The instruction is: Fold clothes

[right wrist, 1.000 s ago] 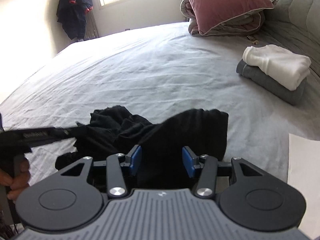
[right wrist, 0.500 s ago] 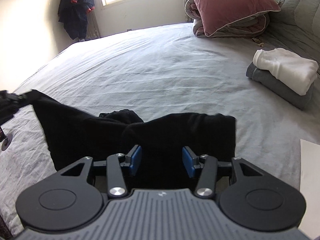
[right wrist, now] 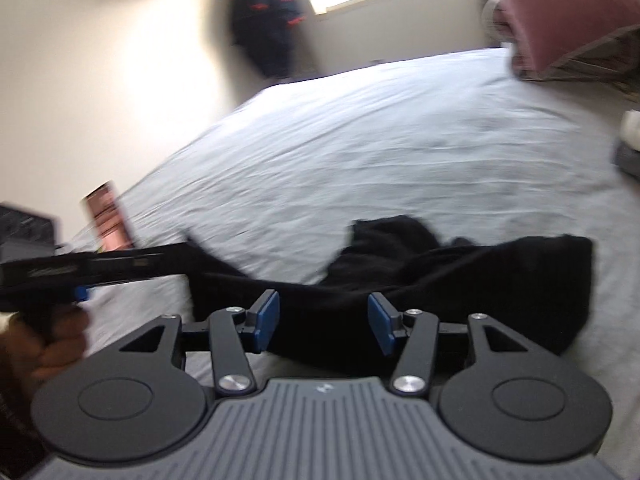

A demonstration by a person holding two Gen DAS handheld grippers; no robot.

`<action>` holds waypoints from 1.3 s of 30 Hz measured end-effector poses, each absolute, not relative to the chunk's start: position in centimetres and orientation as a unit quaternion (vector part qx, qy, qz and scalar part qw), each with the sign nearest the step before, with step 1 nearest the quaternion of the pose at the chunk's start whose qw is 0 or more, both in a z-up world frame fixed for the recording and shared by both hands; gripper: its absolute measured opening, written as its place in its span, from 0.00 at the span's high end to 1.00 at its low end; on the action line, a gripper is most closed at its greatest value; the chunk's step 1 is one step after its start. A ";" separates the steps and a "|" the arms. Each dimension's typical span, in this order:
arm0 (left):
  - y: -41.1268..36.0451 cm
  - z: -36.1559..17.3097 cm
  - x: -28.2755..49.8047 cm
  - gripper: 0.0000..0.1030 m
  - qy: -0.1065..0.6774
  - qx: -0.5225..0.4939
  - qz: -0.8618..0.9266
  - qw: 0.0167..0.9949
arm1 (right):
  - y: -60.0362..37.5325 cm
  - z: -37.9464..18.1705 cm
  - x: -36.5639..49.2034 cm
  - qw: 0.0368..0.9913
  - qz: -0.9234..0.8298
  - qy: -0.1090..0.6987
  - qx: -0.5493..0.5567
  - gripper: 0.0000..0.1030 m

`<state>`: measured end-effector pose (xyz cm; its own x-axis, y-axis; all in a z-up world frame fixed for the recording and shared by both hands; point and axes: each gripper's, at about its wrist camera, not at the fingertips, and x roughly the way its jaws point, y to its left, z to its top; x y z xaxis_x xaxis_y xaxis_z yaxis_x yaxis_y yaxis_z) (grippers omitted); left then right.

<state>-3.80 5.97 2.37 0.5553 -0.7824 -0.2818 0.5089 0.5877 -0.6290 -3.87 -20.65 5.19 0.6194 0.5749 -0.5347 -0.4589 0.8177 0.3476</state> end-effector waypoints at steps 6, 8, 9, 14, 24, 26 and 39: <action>5.6 1.9 -3.9 0.99 0.288 -0.283 -0.442 0.801 | -16.7 5.4 -5.8 0.895 0.334 0.296 0.006 0.40; 5.4 1.7 -4.0 0.98 0.291 -0.285 -0.464 0.787 | -16.0 5.2 -6.1 0.897 0.332 0.291 -0.017 0.40; 5.2 1.7 -4.1 0.98 0.294 -0.281 -0.474 0.781 | -15.7 5.0 -6.2 0.898 0.330 0.289 -0.027 0.40; 4.5 1.3 -5.0 0.98 0.306 -0.246 -0.493 0.777 | -15.6 4.0 -6.2 0.885 0.349 0.304 -0.060 0.87; 5.7 -1.6 -5.2 0.61 0.357 -0.237 -0.447 0.785 | -16.9 0.6 -8.0 0.839 0.369 0.395 -0.066 0.91; 6.1 -2.5 -4.8 0.59 0.380 -0.232 -0.422 0.790 | -17.4 -0.3 -8.6 0.831 0.368 0.412 -0.066 0.91; 2.9 -7.4 -2.1 0.61 0.484 -0.241 -0.371 0.755 | -20.3 -0.9 -9.3 0.810 0.376 0.449 -0.040 0.66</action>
<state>-2.08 2.92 -7.42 0.2557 -0.7929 -0.5531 0.3267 0.6093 -0.7225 -9.30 -20.28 -0.89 0.3141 0.5724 -0.7574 -0.6444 0.7144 0.2727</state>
